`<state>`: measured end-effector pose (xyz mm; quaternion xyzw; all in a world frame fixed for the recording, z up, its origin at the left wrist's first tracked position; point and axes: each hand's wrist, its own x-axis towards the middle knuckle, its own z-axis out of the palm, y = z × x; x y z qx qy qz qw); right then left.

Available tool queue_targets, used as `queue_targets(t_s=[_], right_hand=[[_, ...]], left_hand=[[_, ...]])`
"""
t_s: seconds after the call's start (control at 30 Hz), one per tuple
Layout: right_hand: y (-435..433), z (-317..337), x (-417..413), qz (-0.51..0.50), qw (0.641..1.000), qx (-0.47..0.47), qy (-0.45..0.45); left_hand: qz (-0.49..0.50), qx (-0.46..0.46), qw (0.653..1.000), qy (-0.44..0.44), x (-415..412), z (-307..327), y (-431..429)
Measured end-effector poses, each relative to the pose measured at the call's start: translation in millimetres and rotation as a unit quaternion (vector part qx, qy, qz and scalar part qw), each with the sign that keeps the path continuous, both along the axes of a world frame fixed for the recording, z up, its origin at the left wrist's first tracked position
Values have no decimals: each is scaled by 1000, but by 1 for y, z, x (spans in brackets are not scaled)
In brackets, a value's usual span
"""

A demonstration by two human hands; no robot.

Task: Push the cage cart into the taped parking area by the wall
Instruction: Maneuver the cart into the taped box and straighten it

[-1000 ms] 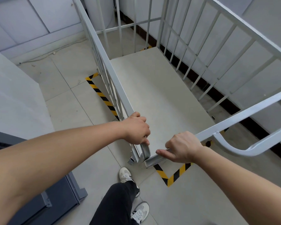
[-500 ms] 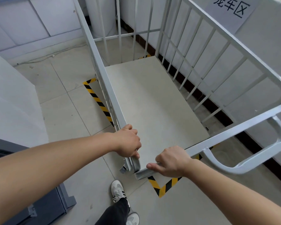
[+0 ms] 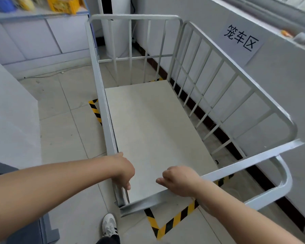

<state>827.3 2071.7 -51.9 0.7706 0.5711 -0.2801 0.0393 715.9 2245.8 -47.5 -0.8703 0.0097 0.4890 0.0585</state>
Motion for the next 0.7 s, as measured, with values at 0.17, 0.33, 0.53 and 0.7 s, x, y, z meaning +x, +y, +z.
queue_targets(t_s=[0.17,0.33,0.53,0.7], right_hand=[[-42,-1,54,-9,1000,4,-17],[-94,0,107,-38,998,22,-38],[-140,-5,162,-2,995,43,-92],[-143,-5,166,33,995,45,-87]], left_hand=[[159,-45,986,-36,30,13,-39],[379,-204,892,-136,68,4,-98],[446,-239,839,-201,84,-19,-161],[446,-171,851,-218,81,-23,-168]])
